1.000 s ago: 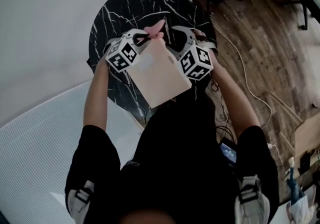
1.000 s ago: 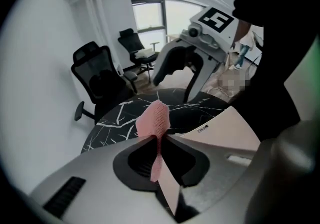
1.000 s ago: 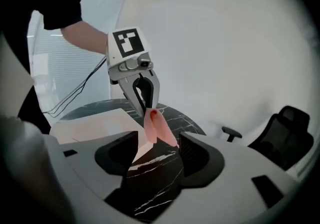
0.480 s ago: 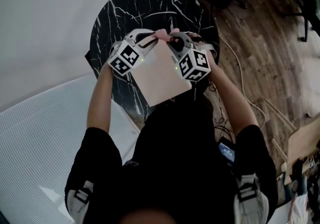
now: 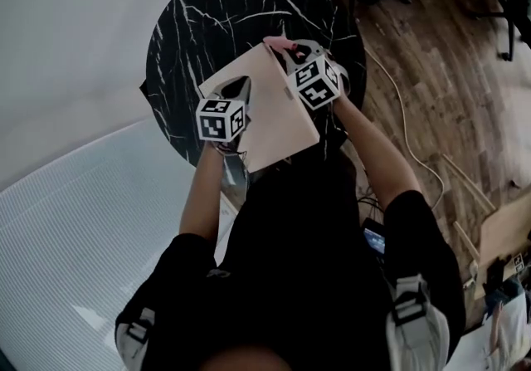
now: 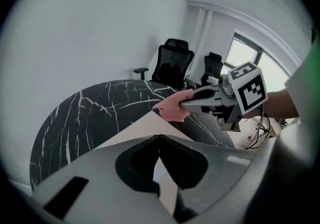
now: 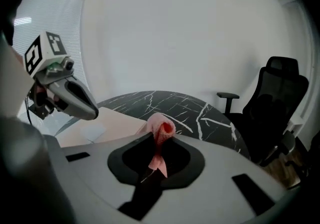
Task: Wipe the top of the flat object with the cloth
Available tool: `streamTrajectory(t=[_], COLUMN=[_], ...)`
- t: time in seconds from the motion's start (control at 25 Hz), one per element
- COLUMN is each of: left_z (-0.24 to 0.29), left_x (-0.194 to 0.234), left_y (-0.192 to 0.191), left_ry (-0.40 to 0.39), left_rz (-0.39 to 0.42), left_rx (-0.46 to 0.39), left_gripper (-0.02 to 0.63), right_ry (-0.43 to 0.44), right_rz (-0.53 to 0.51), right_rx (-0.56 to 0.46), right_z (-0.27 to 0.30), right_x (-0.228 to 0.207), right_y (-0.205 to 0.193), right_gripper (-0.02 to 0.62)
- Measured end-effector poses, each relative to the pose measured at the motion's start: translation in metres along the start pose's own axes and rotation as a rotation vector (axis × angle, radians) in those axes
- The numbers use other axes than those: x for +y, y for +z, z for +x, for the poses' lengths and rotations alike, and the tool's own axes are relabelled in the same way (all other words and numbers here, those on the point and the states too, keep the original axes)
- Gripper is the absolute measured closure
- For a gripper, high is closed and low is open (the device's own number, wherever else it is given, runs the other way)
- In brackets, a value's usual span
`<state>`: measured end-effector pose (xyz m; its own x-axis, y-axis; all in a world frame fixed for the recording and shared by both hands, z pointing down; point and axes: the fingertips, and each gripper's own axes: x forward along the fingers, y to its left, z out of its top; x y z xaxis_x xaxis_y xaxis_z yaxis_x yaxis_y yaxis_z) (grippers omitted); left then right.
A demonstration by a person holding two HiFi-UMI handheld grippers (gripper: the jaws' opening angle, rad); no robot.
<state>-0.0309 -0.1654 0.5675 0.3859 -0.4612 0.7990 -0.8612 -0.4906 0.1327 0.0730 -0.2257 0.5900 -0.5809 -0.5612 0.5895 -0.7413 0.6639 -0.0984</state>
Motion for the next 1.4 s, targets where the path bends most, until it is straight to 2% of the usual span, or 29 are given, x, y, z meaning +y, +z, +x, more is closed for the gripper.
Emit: streamTrajectory(t=[0.12,0.24,0.52,0.64,0.92,1.4], left_z=[0.005,0.008,0.016,0.018,0.021,0.013], left_x=[0.001,0.002,0.002,0.003,-0.004,-0.014], left_y=[-0.019,-0.027,-0.035,-0.037,-0.042,-0.045], left_ry=[0.054,0.066,0.059,0.058,0.042,0.022], left_rz=[-0.054,-0.093,-0.08,-0.078,-0.082,-0.036], left_rx=[0.025,0.032,0.065,0.076,0.082,0.07], left_gripper=[0.606,0.606,0.606,0.606,0.606,0.606], right_ry=[0.01,0.031,0.135,0.167,0.186,0.172], right_rz=[0.015,0.041,0.128,0.129,0.117,0.138], right_rx=[0.014,0.016,0.015,0.023,0.025,0.024], right_z=[0.014,0.023,0.03,0.03,0.023,0.006], right_x=[0.005,0.012,0.028,0.036,0.045,0.056], right_y=[-0.006,-0.006,-0.009,-0.011,-0.017,-0.035], right_gripper=[0.568,0.568,0.566,0.565,0.565,0.565])
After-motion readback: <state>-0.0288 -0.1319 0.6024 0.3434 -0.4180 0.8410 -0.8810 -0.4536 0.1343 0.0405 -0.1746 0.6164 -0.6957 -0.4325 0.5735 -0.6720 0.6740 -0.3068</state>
